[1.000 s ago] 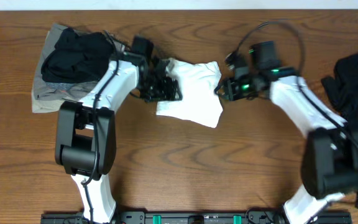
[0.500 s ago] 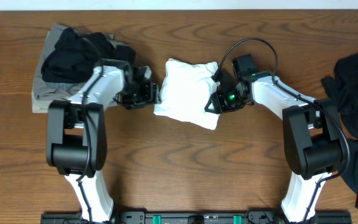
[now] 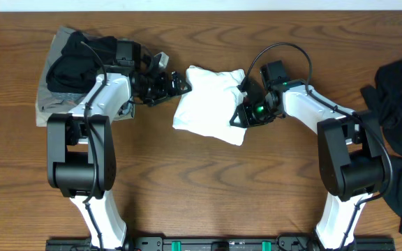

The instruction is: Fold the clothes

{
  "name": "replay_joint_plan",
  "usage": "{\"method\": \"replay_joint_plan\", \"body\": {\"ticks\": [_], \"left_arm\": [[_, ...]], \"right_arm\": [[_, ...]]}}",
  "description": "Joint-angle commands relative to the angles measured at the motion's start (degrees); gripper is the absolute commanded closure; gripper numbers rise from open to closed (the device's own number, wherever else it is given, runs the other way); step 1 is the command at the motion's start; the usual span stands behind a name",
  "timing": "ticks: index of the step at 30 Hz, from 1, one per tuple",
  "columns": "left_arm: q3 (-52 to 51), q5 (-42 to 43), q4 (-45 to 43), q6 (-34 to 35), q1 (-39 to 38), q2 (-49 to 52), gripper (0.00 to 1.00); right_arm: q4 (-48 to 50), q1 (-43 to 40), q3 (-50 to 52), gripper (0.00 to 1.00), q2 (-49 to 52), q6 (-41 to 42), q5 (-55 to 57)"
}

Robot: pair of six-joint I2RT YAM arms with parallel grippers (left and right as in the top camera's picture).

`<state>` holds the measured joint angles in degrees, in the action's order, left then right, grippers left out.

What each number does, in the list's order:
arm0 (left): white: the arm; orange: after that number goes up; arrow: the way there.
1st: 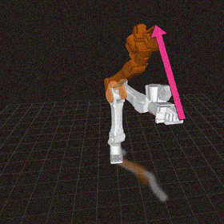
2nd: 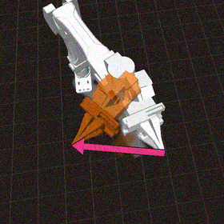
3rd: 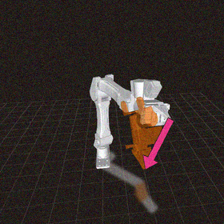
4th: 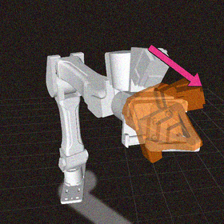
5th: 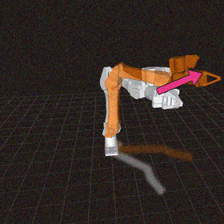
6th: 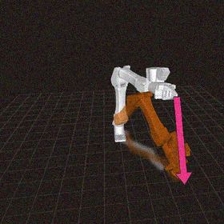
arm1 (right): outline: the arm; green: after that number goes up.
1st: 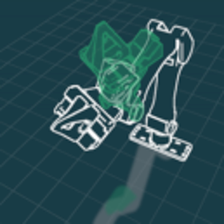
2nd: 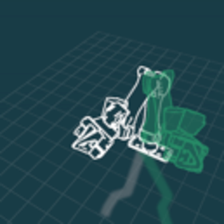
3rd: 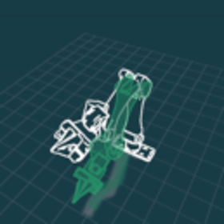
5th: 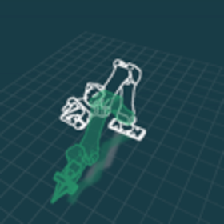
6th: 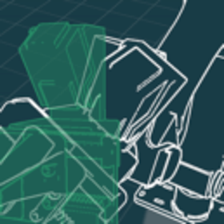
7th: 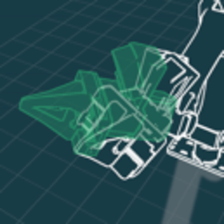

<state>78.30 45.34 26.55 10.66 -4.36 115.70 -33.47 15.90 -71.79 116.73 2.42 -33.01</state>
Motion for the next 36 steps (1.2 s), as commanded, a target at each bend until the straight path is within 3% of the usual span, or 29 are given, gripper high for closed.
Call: {"method": "replay_joint_plan", "body": {"ticks": [1,5,9,13,16,18,23,26,36], "left_arm": [[0.3,1.8,0.4,0.8,-0.2,-2.1,0.21],[0.4,1.8,2.6,0.8,1.3,-4.4,0.22],[0.4,1.8,4.4,-0.6,3.1,-9.7,0.35],[0.3,1.1,6.5,-4.4,2.2,-15.6,0.59],[0.3,-4.0,9.8,-6.2,-0.7,-17.3,0.8],[0.1,-8.2,12.2,-6.4,-3.4,-17.0,0.87],[-2.1,-10.4,12.0,-6.5,-9.7,-14.9,0.92],[-2.1,-16.8,12.0,-4.1,-12.2,-12.1,0.94],[-2.1,-19.0,9.9,0.2,-13.5,0.2,0.94]], "right_arm": [[-0.6,-0.1,0.1,0.63,-2.4,-1.2,1.7],[0.7,-0.3,0.1,0.63,-10.6,-3.6,3.5],[6.8,0.0,0.1,0.67,-17.2,-5.9,6.6],[13.5,0.7,0.1,0.75,-16.9,-10.9,6.7],[17.3,0.7,0.1,0.81,-13.3,-10.8,6.7],[20.1,0.7,0.1,0.85,-10.0,-9.4,6.7],[26.7,0.6,0.1,0.85,-2.9,-8.0,6.7],[28.6,0.5,0.1,0.85,0.1,-8.0,6.7],[20.3,0.5,0.1,0.9,5.1,-8.0,13.0]]}}
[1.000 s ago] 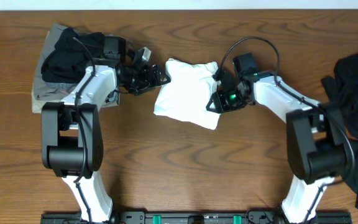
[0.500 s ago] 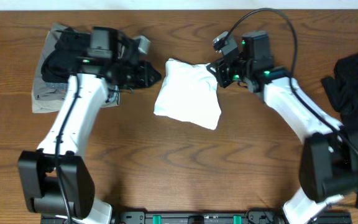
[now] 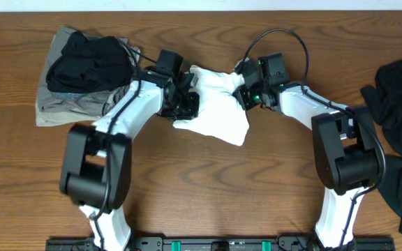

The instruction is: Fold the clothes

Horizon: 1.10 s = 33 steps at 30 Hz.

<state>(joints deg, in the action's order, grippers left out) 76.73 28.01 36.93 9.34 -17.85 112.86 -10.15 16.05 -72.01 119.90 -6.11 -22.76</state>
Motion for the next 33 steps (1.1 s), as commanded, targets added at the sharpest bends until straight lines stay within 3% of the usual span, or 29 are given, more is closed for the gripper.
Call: {"method": "replay_joint_plan", "body": {"ticks": [1,14,20,23,28,33], "left_arm": [[-0.6,-1.7,-1.2,1.5,0.0,4.2,0.92],[-0.1,-1.5,-27.6,2.3,1.2,7.3,0.89],[2.7,0.9,-25.2,2.4,1.6,5.5,0.87],[2.7,0.9,-21.2,3.8,2.9,1.5,0.49],[2.7,0.9,-12.4,5.8,5.2,-5.5,0.34],[2.7,0.9,-7.2,5.8,7.3,-7.8,0.14]], "right_arm": [[-4.6,0.5,0.3,0.91,1.9,0.5,2.8],[-25.5,4.3,0.3,0.92,-6.1,6.4,4.4],[-28.2,4.8,0.3,0.89,-13.4,8.4,14.0],[-25.9,3.9,0.3,0.88,-17.9,7.4,14.1],[-20.9,3.4,0.3,0.91,-21.6,4.3,12.7],[-16.7,3.4,0.4,0.93,-17.7,4.4,12.7]]}}
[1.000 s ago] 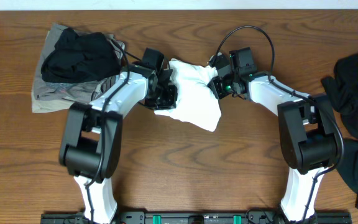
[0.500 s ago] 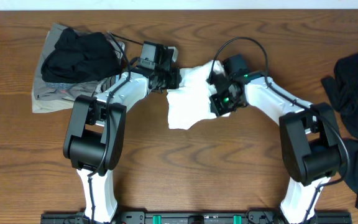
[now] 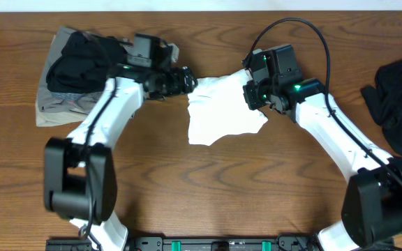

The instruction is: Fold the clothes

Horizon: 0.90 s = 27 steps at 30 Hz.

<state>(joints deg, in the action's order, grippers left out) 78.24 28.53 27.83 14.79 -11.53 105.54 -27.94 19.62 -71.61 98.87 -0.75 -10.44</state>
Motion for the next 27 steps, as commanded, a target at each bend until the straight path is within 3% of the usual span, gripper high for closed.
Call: {"method": "replay_joint_plan", "body": {"ticks": [1,5,15,19,24,27], "left_arm": [[1.0,0.3,2.9,0.3,1.4,-0.1,0.11],[-0.5,0.9,5.7,0.4,1.6,2.3,0.02],[-1.2,11.9,4.8,3.8,1.0,13.3,0.0],[-1.2,17.9,1.4,5.6,-0.5,16.8,0.01],[-1.2,18.8,-1.5,7.4,-4.2,18.8,0.01],[-1.2,17.6,-1.8,7.4,-6.4,18.8,0.1]], "right_arm": [[1.9,-0.2,0.0,0.94,4.7,-1.0,0.3],[5.5,-0.2,0.0,0.96,11.1,0.5,0.3],[4.7,0.0,0.0,0.96,16.6,7.0,0.3],[3.9,-0.1,0.1,0.95,16.6,7.0,0.3],[3.9,-0.1,0.1,0.95,16.6,7.0,0.3],[3.9,-0.1,0.1,0.95,16.6,7.0,0.3]]}}
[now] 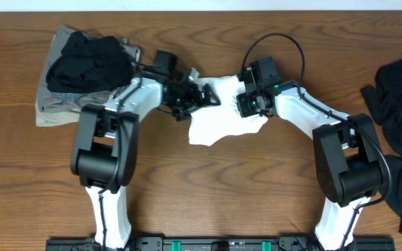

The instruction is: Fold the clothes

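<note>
A white garment [223, 120] lies crumpled at the middle of the table, its top edge bunched between my two grippers. My left gripper [199, 97] sits at the garment's upper left and looks shut on that corner. At the upper right corner my right gripper [247, 104] looks shut on the cloth as well. The garment's lower part spreads out on the wood below them with a ragged lower edge. The fingers themselves are mostly hidden by the gripper bodies and folds of cloth.
A pile of folded clothes, a black garment [89, 59] on a grey one [58, 108], lies at the back left. A heap of black clothes [396, 97] covers the right edge of the table [201, 188].
Both grippers stand closer together and a little nearer the front than before. The white garment's top edge, then stretched between them, is now bunched and shorter.
First the white garment lay as a compact bundle with a gripper at each side. Then both grippers were at its upper corners. After that it hung spread wide between them. Now the grippers have come together and the cloth is gathered.
</note>
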{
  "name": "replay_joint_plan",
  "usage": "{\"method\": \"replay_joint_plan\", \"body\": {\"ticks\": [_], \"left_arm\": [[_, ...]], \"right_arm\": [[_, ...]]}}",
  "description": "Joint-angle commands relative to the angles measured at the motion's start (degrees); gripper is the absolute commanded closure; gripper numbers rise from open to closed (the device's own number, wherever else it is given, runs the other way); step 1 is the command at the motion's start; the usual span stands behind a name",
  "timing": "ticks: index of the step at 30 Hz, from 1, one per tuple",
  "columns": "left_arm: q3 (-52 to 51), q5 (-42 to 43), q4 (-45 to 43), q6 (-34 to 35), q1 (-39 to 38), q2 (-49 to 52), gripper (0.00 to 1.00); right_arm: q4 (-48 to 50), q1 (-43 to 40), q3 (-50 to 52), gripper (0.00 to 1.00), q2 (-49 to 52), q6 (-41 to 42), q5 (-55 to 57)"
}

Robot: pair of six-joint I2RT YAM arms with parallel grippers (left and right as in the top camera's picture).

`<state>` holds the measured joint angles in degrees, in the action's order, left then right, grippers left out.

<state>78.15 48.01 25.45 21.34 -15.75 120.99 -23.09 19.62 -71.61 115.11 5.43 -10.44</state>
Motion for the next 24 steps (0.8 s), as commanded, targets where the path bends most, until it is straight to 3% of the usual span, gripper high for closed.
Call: {"method": "replay_joint_plan", "body": {"ticks": [1,6,9,11,14,18,24], "left_arm": [[-1.1,-3.1,0.5,0.9,-2.7,3.3,0.12],[-1.1,-8.2,-1.4,0.9,-5.1,3.3,0.22],[-1.0,-8.2,-3.5,0.8,-5.7,3.3,0.44],[-1.0,-8.2,-3.7,0.9,-5.7,3.3,0.67],[-0.9,-8.2,-2.7,0.8,-4.8,2.6,0.86],[0.3,-5.9,0.0,-3.3,-3.1,0.0,0.94],[3.8,-5.1,3.0,-8.1,1.7,-9.6,0.94]], "right_arm": [[-1.0,-0.1,0.1,0.94,0.3,0.8,0.3],[-1.4,-0.1,0.1,0.95,0.3,0.7,0.3],[-1.9,-0.1,0.1,0.95,0.3,0.8,0.3],[-2.6,-0.1,0.1,0.95,0.3,0.7,0.3],[-4.5,-0.3,0.0,0.95,-0.5,0.7,0.3],[-7.2,-1.9,0.0,0.94,-6.0,0.0,0.4],[-6.9,-5.8,0.0,0.9,-20.5,-0.3,0.8]]}}
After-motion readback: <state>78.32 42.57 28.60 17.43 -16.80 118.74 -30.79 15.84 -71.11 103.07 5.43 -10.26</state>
